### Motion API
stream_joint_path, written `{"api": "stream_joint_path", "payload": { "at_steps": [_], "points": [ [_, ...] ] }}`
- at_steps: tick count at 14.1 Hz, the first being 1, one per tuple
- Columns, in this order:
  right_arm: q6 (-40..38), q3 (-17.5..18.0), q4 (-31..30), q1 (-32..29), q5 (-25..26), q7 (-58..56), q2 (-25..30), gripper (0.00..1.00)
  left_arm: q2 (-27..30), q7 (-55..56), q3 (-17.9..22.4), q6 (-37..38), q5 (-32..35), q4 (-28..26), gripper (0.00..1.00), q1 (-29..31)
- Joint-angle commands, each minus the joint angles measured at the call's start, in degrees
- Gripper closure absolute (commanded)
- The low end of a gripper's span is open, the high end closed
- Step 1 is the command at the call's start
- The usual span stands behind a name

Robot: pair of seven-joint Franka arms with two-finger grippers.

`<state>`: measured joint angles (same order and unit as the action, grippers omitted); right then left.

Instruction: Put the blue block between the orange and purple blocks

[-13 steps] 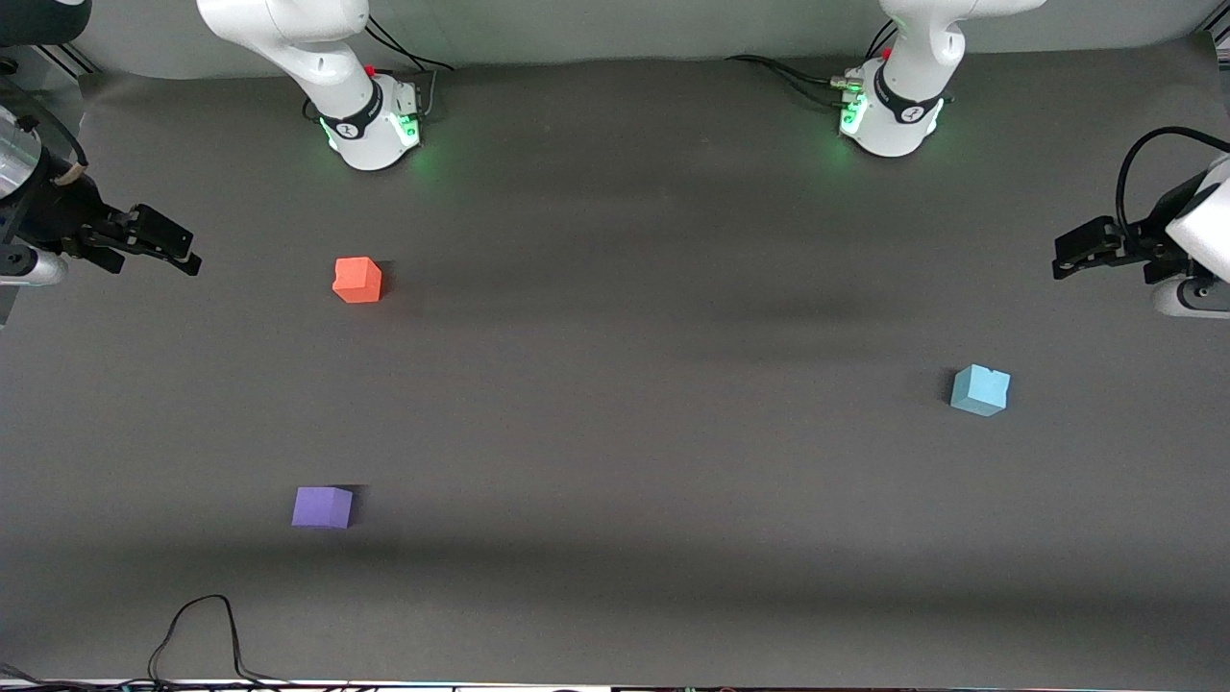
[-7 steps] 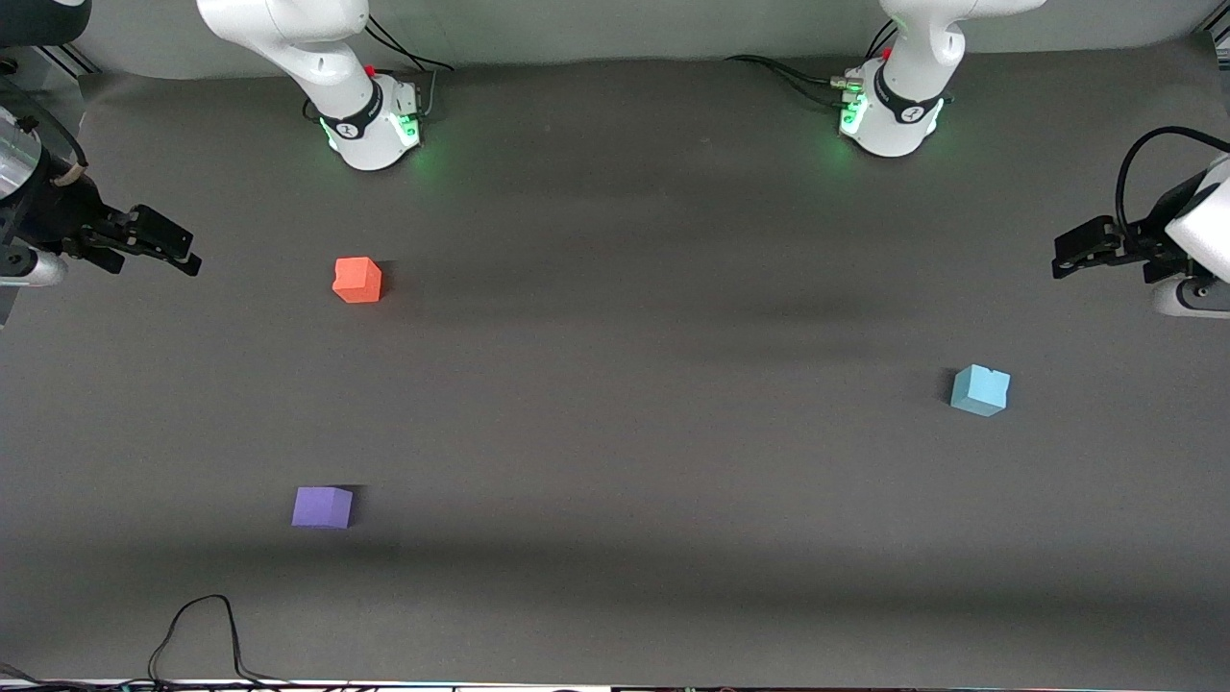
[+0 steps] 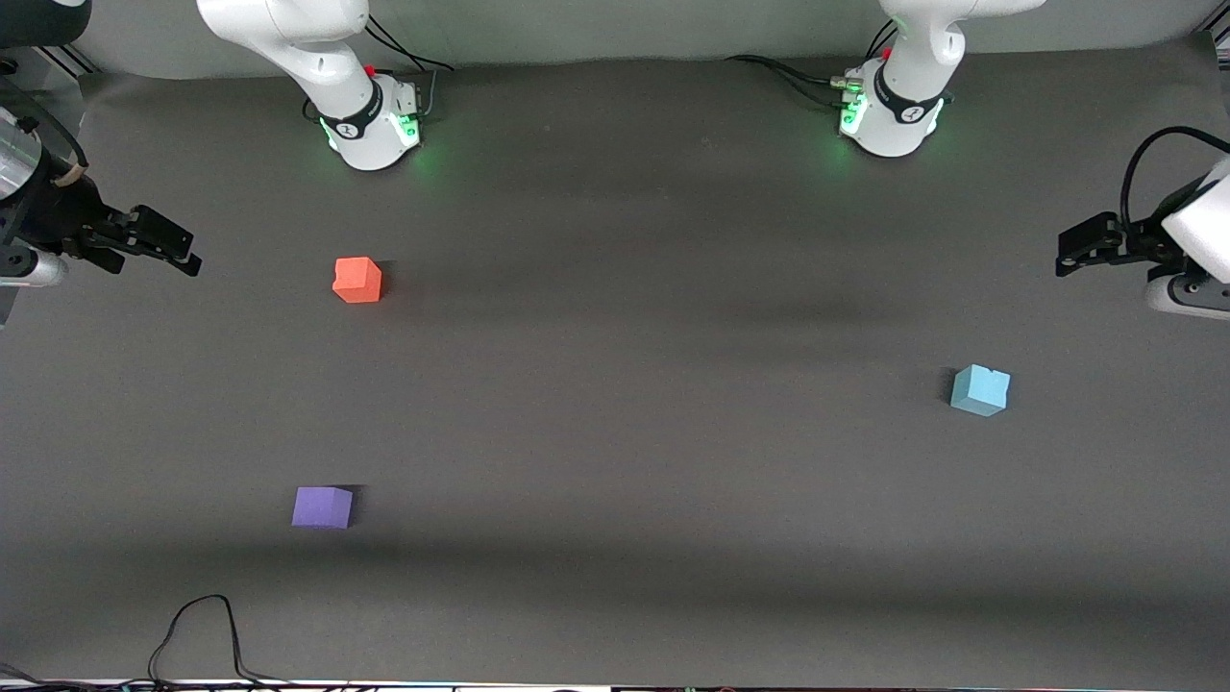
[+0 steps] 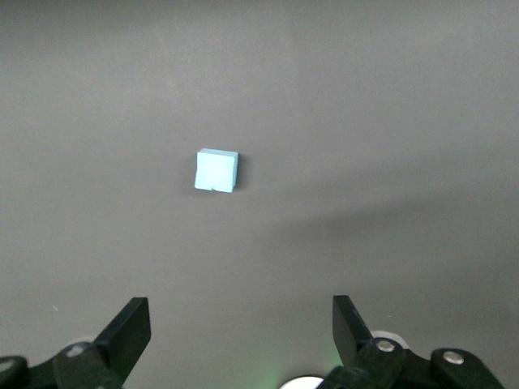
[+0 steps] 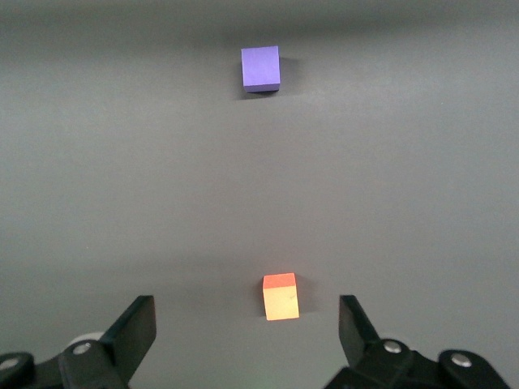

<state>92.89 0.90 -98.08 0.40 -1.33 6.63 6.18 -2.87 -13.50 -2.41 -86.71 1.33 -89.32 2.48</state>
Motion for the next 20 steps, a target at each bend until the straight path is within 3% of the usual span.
{"api": "stream_joint_path", "payload": {
  "at_steps": [1,9,17,20],
  "points": [
    [-0.1,-0.3,0.6,0.3,0.2,1.1,-0.2,0.00,1.4,-11.0,0.1,-3.2,0.9,-3.5,0.00,3.0],
    [-0.2,-0.3,0.6,0.3,0.2,1.2,-0.3,0.00,0.5,-11.6,0.2,-12.9,1.7,-12.7,0.00,4.5],
    [-0.3,-0.4,1.1,0.2,0.4,1.2,-0.6,0.00,-0.2,-13.2,0.1,-49.6,3.5,-40.5,0.00,5.3],
    [-1.3,-0.5,1.6,0.1,0.7,1.0,0.0,0.00,-5.5,-13.3,0.1,-57.7,3.6,-43.1,0.00,5.1]
  ]
}}
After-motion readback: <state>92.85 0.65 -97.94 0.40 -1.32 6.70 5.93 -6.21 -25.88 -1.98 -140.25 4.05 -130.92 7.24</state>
